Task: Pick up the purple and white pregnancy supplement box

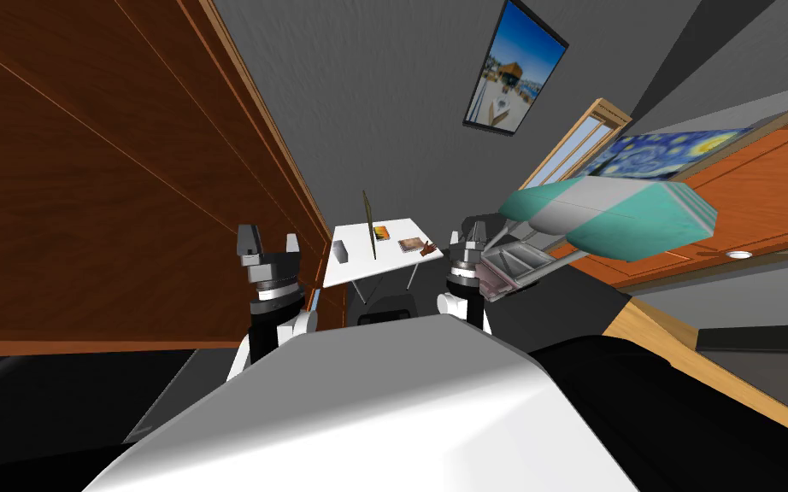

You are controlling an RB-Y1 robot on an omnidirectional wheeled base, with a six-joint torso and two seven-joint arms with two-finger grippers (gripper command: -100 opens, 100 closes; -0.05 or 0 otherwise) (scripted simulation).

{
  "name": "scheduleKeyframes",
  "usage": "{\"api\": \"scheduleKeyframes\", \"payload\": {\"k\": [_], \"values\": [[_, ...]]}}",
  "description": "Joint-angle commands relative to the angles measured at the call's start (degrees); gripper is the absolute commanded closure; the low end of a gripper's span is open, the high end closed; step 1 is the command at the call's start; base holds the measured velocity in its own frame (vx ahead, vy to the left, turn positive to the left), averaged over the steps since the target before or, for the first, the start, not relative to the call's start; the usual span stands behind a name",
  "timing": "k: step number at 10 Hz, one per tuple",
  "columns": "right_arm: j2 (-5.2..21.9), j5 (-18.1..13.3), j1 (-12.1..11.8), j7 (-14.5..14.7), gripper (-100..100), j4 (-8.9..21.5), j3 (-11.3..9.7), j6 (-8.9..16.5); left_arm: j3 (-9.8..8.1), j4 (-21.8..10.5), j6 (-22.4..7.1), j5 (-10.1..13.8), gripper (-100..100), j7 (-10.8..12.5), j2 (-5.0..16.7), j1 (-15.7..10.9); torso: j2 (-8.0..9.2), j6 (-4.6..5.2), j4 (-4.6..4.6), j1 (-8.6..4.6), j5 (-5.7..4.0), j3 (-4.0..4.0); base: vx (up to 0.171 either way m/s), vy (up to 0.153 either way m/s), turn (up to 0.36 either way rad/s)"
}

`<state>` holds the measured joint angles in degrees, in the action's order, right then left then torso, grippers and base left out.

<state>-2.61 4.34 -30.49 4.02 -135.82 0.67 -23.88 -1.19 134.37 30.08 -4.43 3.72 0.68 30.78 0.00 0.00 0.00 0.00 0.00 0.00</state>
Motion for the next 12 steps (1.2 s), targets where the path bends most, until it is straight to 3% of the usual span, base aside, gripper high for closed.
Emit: {"api": "scheduleKeyframes", "payload": {"k": [1, 6, 12], "values": [[0.0, 0.0, 0.0, 0.0, 0, 0.0, 0.0, 0.0, -0.64, -1.14, -0.39, -0.64, -100, -1.14, 2.57, -0.45, 0.0, 0.0, 0.0, 0.0, 0.0, 0.0, -0.006, -0.025, 0.009], [-0.01, 0.0, 0.0, 0.0, 0, 0.0, -0.01, 0.0, -3.58, -6.14, -2.25, -3.51, -100, -6.29, 6.4, -2.44, 0.06, 0.0, 0.01, -0.23, -0.05, 0.03, -0.016, -0.056, 0.016], [-0.01, 0.0, 0.0, 0.0, 0, 0.0, -0.01, 0.0, -8.97, -14.52, -5.76, -8.59, -100, -15.4, 7.41, -5.91, 0.09, 0.0, 0.02, -0.4, -0.09, 0.05, -0.031, -0.097, 0.019]]}}
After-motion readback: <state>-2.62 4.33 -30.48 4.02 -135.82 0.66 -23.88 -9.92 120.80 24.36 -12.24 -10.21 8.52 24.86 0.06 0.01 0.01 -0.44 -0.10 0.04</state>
